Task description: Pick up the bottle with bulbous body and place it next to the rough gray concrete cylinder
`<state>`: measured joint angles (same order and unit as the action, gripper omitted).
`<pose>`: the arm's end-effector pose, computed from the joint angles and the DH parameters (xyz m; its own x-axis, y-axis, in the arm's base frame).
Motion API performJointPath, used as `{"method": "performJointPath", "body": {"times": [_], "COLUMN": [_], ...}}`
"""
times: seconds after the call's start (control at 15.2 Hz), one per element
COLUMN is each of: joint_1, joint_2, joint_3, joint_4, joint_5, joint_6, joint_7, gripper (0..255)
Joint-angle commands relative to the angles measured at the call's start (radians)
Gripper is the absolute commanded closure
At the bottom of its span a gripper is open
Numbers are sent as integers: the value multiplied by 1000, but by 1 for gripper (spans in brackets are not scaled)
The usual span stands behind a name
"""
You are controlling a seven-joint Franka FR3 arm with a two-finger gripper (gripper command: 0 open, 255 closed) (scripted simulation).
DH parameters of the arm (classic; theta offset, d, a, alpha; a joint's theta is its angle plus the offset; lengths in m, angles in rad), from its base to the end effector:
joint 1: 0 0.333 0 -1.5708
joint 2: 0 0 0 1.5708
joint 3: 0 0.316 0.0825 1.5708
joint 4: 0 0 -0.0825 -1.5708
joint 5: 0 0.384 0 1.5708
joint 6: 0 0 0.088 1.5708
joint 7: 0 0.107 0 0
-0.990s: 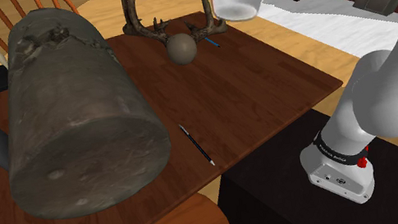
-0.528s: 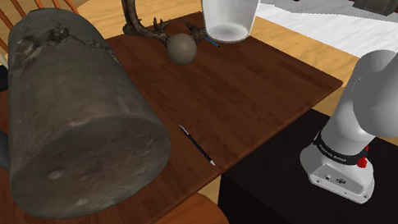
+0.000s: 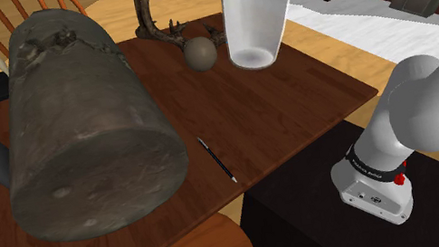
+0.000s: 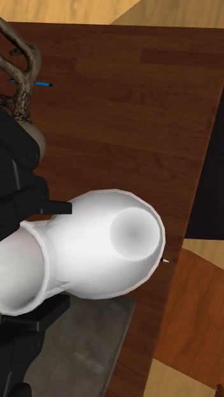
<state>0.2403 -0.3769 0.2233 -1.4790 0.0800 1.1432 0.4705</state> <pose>0.3050 0.2006 0.7958 0.9994 0.0135 0.0321 0.0136 -0.9999 -0.0052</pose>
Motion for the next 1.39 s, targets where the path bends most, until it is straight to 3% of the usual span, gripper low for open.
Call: {"method": "performJointPath", "body": {"times": [0.0,1.32], "joint_1": [2,16], "joint_2": [-28,-192], "joint_3": [-2,-8], "joint_4": [-63,-496], "joint_5": [4,28], "joint_6": [36,307], "joint_7": [-4,-29], "gripper": [255,255]}}
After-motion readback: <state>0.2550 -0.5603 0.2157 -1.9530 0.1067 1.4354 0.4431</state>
